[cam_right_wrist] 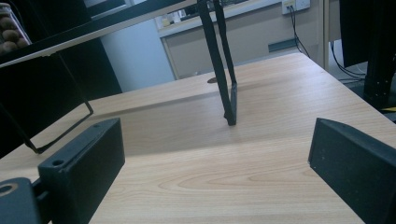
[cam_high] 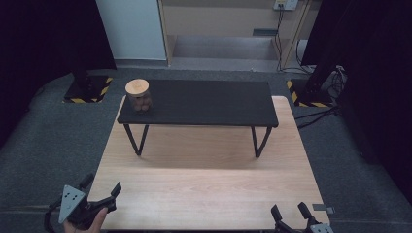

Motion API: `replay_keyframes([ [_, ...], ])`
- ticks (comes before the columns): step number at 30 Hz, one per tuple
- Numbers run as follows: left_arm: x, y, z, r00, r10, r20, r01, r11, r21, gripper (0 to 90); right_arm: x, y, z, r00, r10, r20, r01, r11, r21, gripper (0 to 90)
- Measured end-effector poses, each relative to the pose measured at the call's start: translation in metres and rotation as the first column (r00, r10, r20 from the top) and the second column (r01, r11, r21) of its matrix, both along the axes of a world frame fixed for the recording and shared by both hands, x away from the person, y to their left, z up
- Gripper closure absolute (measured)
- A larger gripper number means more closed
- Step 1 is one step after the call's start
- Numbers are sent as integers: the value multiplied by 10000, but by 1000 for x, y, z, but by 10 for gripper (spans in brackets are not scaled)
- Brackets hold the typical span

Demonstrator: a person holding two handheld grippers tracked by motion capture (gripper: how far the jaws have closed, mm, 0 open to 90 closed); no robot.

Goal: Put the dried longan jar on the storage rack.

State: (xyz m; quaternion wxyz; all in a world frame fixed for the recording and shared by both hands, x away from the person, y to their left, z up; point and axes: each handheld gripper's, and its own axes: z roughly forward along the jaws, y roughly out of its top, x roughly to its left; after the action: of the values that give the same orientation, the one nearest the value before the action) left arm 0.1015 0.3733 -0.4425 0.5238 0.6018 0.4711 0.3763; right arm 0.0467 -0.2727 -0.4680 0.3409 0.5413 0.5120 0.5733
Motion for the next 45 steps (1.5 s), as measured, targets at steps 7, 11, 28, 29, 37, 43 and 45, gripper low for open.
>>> replay_keyframes([
  [7,-14,-1,-15,9998,189,-90,-190,9998,-10,14,3,2,0,10000,43,-27,-43,10000,-70,37],
  [11,-20,-2,-19,9997,240,15,-240,9995,180,15,5,3,0,9999,138,-42,-139,9998,-104,37],
  [28,-23,-12,-29,9986,513,136,-517,9982,316,14,15,7,2,9997,245,79,-243,9996,-141,37],
  [29,-22,-12,-29,9986,514,114,-517,9982,313,14,16,7,2,9997,223,79,-222,9997,-126,37],
  [37,-19,-13,-28,9979,638,89,-641,9972,385,15,22,4,0,9999,125,101,-124,9999,-63,36],
  [43,-16,-15,-28,9982,606,15,-606,9967,535,15,25,2,-4,10000,73,35,-73,10000,2,36],
  [45,-15,-15,-28,9982,592,-8,-591,9967,550,15,26,2,-5,10000,57,8,-57,10000,18,36],
])
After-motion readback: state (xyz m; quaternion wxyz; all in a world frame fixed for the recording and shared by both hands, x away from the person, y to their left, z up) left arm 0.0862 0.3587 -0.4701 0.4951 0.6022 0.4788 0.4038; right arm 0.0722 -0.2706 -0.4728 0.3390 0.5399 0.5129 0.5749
